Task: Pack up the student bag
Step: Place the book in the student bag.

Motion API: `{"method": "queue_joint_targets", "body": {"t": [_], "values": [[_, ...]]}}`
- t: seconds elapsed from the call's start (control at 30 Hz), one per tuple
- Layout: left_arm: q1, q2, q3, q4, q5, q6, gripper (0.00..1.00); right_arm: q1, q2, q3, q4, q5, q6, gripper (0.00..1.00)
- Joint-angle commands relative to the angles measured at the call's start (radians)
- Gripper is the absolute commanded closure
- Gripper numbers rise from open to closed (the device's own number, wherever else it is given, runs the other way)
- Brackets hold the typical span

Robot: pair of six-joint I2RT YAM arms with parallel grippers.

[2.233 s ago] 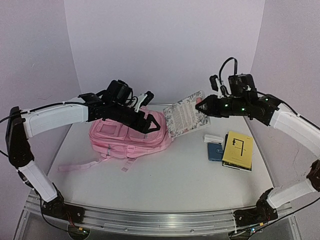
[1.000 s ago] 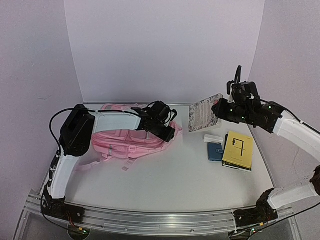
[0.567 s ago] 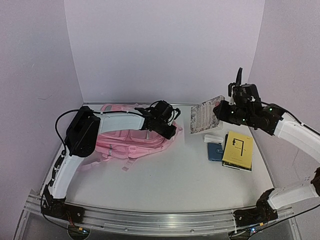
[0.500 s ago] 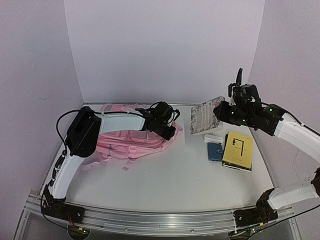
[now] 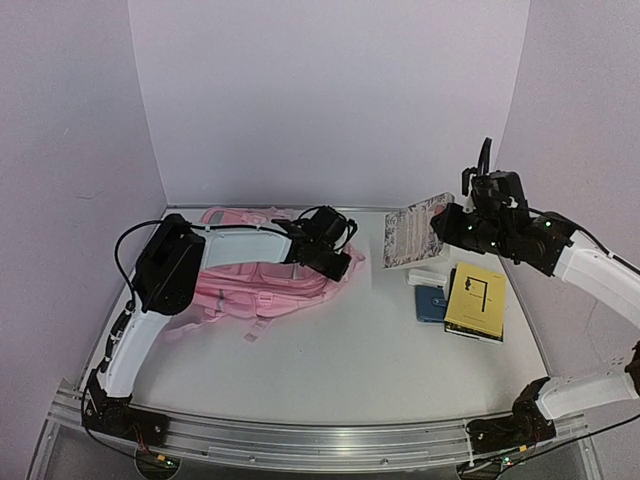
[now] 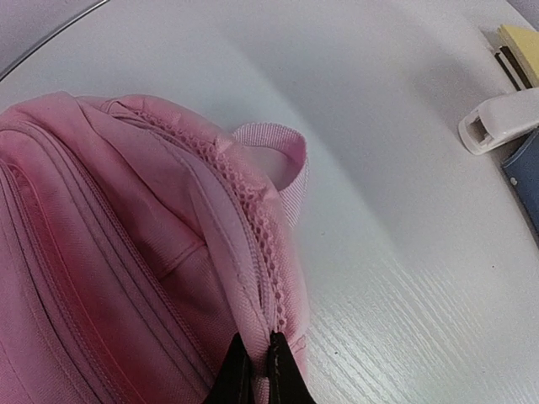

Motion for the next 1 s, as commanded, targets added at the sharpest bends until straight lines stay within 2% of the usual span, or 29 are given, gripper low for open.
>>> {"method": "queue_joint_targets", "body": {"t": [0.0, 0.1, 0.2, 0.33, 0.5, 0.6, 0.7, 0.73, 0.83, 0.97], "values": [[0.004, -0.115, -0.07, 0.031, 0.102, -0.008, 1.0, 0.005, -0.045, 0.006, 0.103, 0.033, 0.021, 1.0], [0.003, -0.214, -0.177, 0.048, 0.24, 0.009, 1.0, 0.005, -0.047, -0.001, 0.102, 0.026, 0.022, 1.0], [0.003, -0.348, -0.363, 0.085, 0.338, 0.028, 1.0, 0.005, -0.056, -0.01, 0.099, 0.026, 0.025, 1.0], [0.003, -0.53, -0.571, 0.039, 0.389, 0.05, 0.98, 0.005, -0.064, -0.018, 0.099, 0.027, 0.03, 1.0], [0.001, -0.663, -0.713, -0.082, 0.381, 0.021, 0.86, 0.006, -0.052, -0.02, 0.099, 0.017, 0.034, 1.0], [0.001, -0.702, -0.742, -0.058, 0.374, -0.02, 0.71, 0.006, -0.039, -0.02, 0.099, 0.007, 0.038, 1.0], [0.0, -0.691, -0.715, -0.012, 0.38, -0.04, 0.49, 0.005, -0.028, -0.015, 0.099, -0.007, 0.042, 1.0], [-0.003, -0.68, -0.699, 0.002, 0.379, -0.039, 0.44, 0.004, -0.027, -0.013, 0.099, -0.011, 0.042, 1.0], [-0.011, -0.643, -0.664, 0.032, 0.378, -0.023, 0.39, 0.005, -0.031, -0.012, 0.099, -0.013, 0.044, 1.0], [-0.02, -0.584, -0.615, 0.014, 0.354, -0.007, 0.4, 0.005, -0.05, -0.023, 0.098, 0.001, 0.047, 1.0]]}}
